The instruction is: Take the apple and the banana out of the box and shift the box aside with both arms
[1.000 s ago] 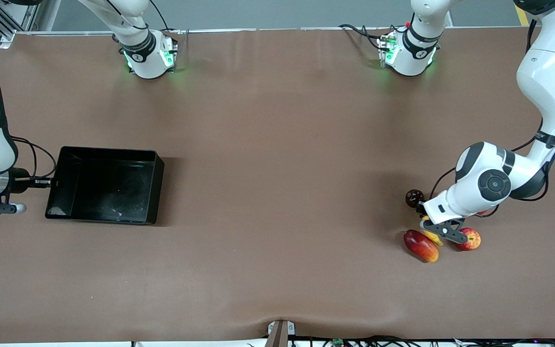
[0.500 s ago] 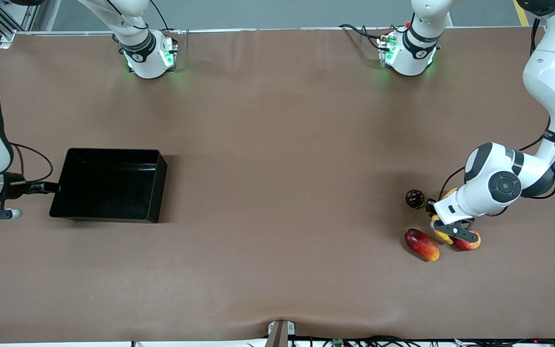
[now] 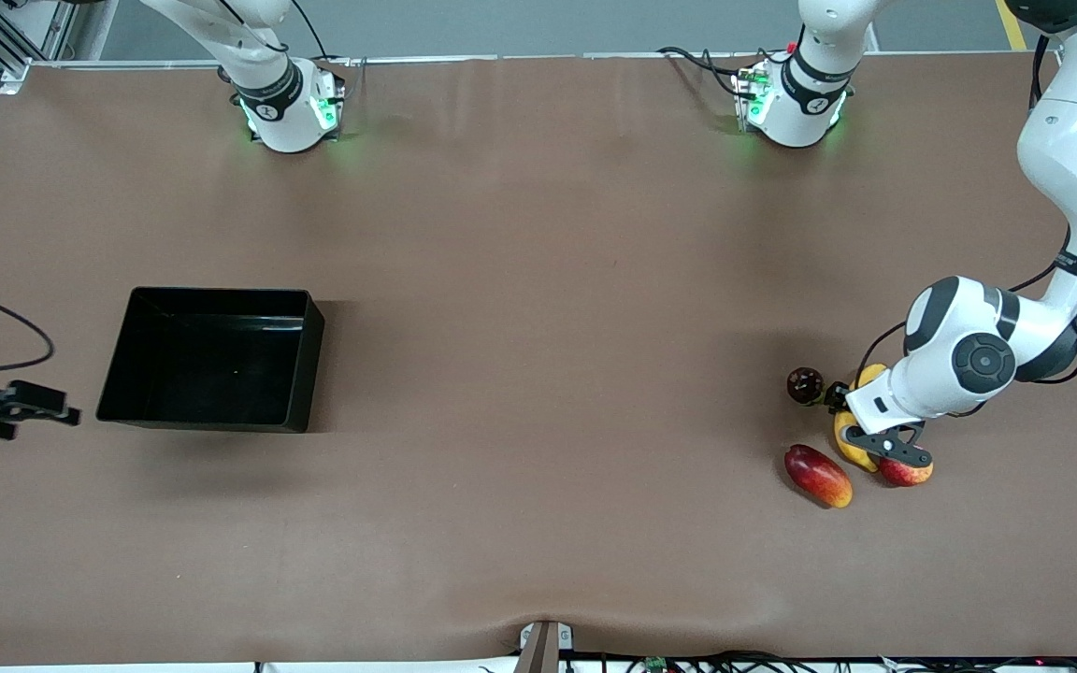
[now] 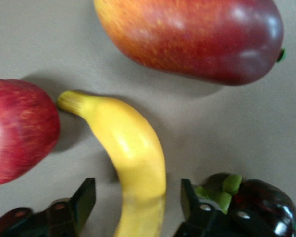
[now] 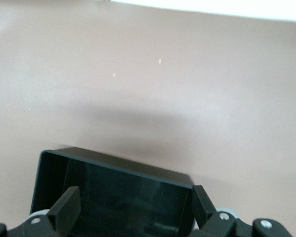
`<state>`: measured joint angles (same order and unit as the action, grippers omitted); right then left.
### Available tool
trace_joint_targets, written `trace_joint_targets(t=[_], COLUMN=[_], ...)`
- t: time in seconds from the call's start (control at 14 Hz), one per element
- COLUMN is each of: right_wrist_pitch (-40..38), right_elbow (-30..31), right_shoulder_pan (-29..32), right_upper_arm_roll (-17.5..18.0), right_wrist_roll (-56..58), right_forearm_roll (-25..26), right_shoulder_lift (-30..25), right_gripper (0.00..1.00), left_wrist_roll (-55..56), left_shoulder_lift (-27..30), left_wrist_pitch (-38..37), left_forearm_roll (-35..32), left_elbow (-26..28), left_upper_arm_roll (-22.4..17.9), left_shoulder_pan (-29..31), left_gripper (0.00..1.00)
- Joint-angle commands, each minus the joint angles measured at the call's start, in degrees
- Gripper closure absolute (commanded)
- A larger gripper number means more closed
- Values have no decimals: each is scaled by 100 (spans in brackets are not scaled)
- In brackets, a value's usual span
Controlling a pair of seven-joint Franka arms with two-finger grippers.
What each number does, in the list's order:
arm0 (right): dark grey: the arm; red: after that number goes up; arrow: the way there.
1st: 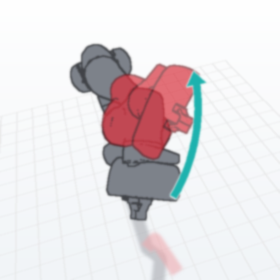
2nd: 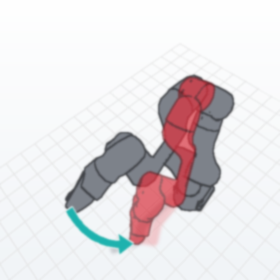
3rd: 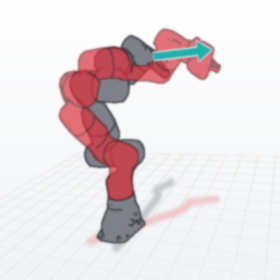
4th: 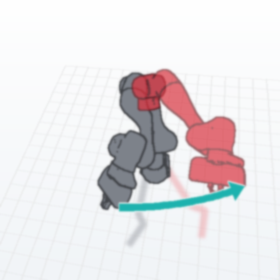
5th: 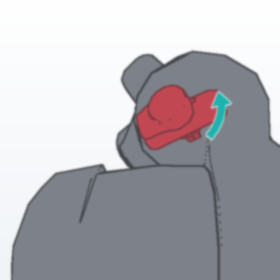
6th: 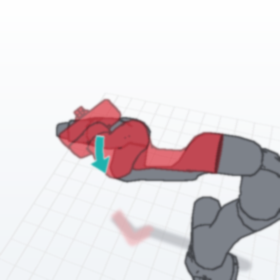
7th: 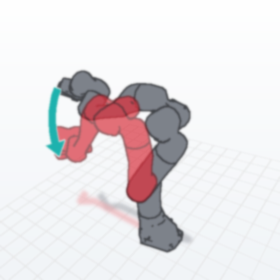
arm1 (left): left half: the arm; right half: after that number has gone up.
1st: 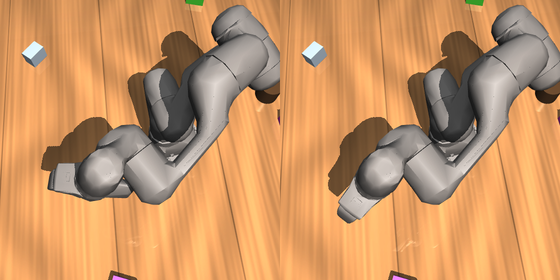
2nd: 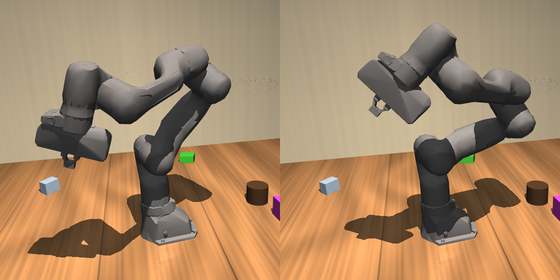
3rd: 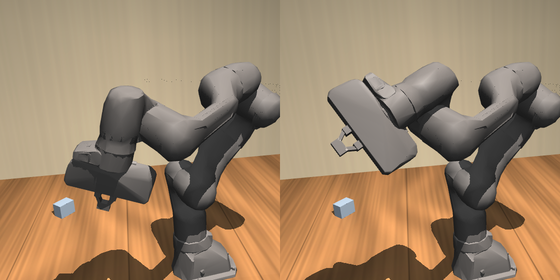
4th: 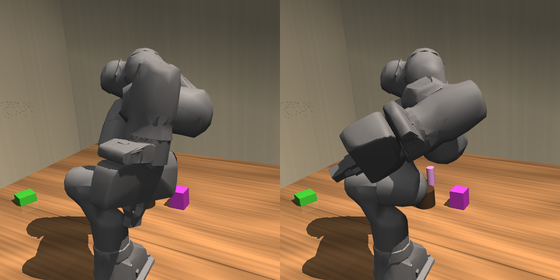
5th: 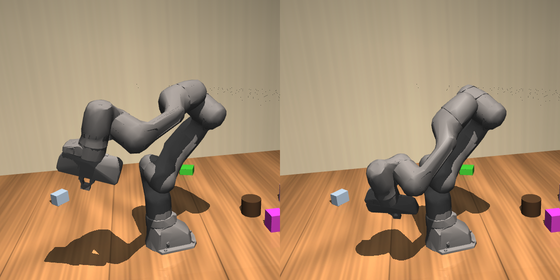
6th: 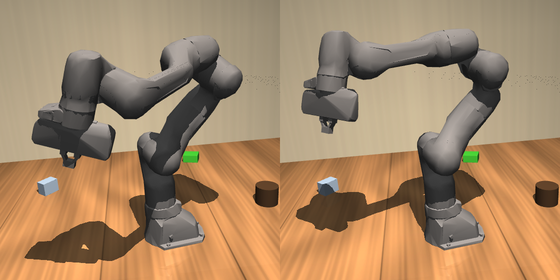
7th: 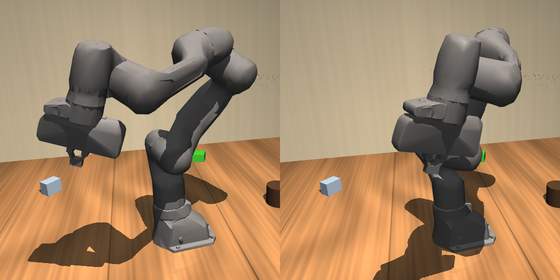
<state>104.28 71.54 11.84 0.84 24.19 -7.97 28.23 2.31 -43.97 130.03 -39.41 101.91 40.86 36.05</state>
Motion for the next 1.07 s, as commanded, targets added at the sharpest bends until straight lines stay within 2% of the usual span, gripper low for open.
trace_joint_targets(t=[0.0,0.14,0.29,0.43,0.57,0.71,0.86,1.0], right_wrist_pitch=[-381,-915,-1610,-1709,-1561,-1332,-1261,-1095], right_elbow=[-194,-176,-54,594,1700,2501,2663,2672], right_shoulder_pan=[-461,-735,-753,-683,-744,-867,-893,-841], right_upper_arm_roll=[13,-14,13,4,12,83,83,65], right_wrist_roll=[-72,-762,-1144,-1153,-1153,-1633,-2005,-1944], right_forearm_roll=[260,479,612,604,586,648,683,692], right_shoulder_lift=[-421,-747,-1108,-1748,-2669,-3217,-3289,-3350], right_gripper=[0,0,0,0,0,0,0,0], left_wrist_roll=[60,42,42,-37,-28,-37,-11,-11], left_shoulder_lift=[607,1151,1802,2216,2376,2376,2385,2402], left_wrist_pitch=[-188,-635,-934,-1207,-1916,-2620,-3235,-3650], left_forearm_roll=[-32,20,230,599,986,1311,1645,1857], left_elbow=[65,48,48,-48,-511,-1179,-1742,-2060], left_upper_arm_roll=[106,334,501,564,791,853,863,880], left_shoulder_pan=[34,42,43,43,34,25,25,25], left_gripper=[0,0,0,0,0,0,0,0])
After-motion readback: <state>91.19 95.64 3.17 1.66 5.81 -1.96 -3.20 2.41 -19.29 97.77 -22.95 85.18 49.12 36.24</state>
